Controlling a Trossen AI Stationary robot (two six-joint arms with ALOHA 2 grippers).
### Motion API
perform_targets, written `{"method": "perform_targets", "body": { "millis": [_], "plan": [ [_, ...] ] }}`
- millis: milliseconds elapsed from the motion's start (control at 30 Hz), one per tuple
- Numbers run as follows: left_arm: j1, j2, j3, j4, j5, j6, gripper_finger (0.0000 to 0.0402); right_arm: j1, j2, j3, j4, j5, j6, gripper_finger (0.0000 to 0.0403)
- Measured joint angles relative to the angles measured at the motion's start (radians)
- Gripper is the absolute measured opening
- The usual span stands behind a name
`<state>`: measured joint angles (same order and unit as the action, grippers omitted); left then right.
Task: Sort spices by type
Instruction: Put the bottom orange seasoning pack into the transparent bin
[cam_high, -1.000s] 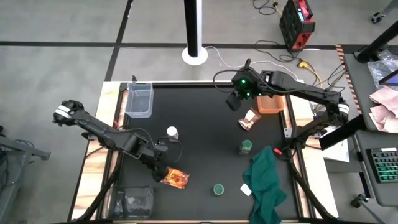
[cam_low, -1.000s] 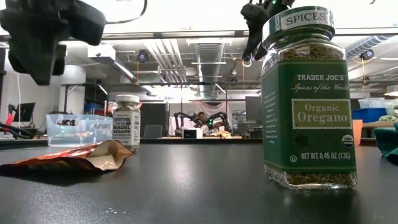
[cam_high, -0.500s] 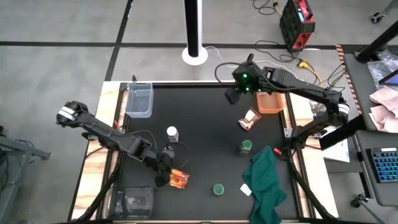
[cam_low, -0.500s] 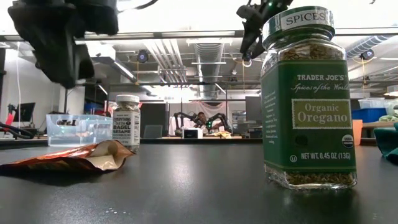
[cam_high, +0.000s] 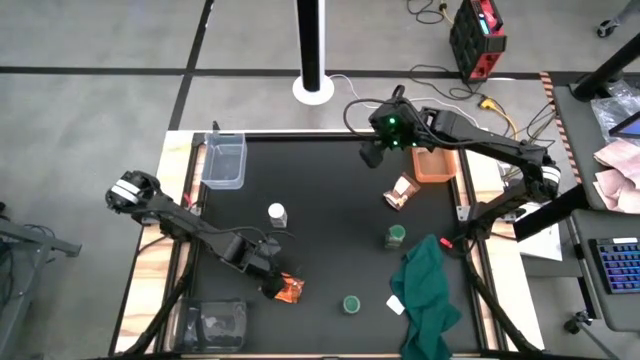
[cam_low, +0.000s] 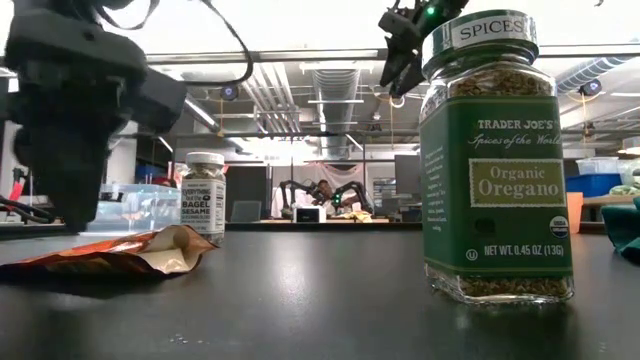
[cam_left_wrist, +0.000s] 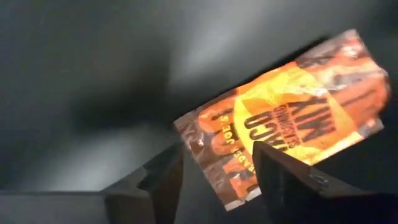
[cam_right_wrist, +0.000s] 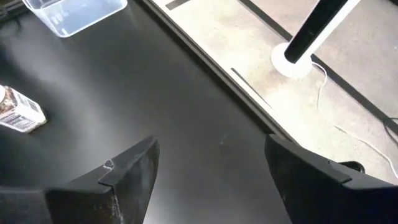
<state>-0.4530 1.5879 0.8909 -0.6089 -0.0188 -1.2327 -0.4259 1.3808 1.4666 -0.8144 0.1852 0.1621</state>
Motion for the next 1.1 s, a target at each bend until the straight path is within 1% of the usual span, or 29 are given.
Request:
{"method": "perform_targets", "body": {
  "millis": [100, 200, 400, 567, 633, 700, 867, 1000, 1033, 1100],
  "plan": [
    [0.000, 0.031, 0.008, 0.002, 0.006, -0.066, 0.0198, 0.000, 0.000, 0.000, 0.003, 0.000, -0.007, 0.0288],
    [0.000, 0.073, 0.017, 0.058, 0.010, -0.078, 0.0208, 0.000, 0.000, 0.000, 0.006, 0.000, -0.008, 0.0293],
    [-0.001, 0.165, 0.056, 0.073, 0.058, -0.123, 0.0210, 0.000, 0.000, 0.000, 0.007, 0.000, -0.031, 0.0297],
    [-0.002, 0.188, 0.078, 0.068, 0.063, -0.115, 0.0202, -0.013, 0.000, 0.000, 0.018, 0.001, -0.045, 0.0290],
    [-0.003, 0.186, 0.074, 0.067, 0.061, -0.114, 0.0188, -0.021, 0.000, 0.000, 0.021, 0.001, -0.045, 0.0286],
    [-0.005, 0.186, 0.070, 0.065, 0.056, -0.113, 0.0165, -0.026, 0.000, 0.000, 0.020, 0.001, -0.045, 0.0283],
    [-0.005, 0.186, 0.062, 0.066, 0.037, -0.117, 0.0084, -0.031, 0.001, 0.000, 0.020, 0.001, -0.044, 0.0281],
    [-0.006, 0.186, 0.052, 0.075, 0.022, -0.108, 0.0015, -0.031, 0.001, -0.001, 0.020, 0.001, -0.050, 0.0289],
    [-0.006, 0.186, 0.051, 0.073, 0.017, -0.099, 0.0008, -0.031, 0.001, -0.001, 0.020, 0.001, -0.051, 0.0291],
    [-0.007, 0.186, 0.051, 0.058, 0.008, -0.093, 0.0008, -0.033, 0.001, -0.001, 0.020, 0.001, -0.051, 0.0294]
  ]
}}
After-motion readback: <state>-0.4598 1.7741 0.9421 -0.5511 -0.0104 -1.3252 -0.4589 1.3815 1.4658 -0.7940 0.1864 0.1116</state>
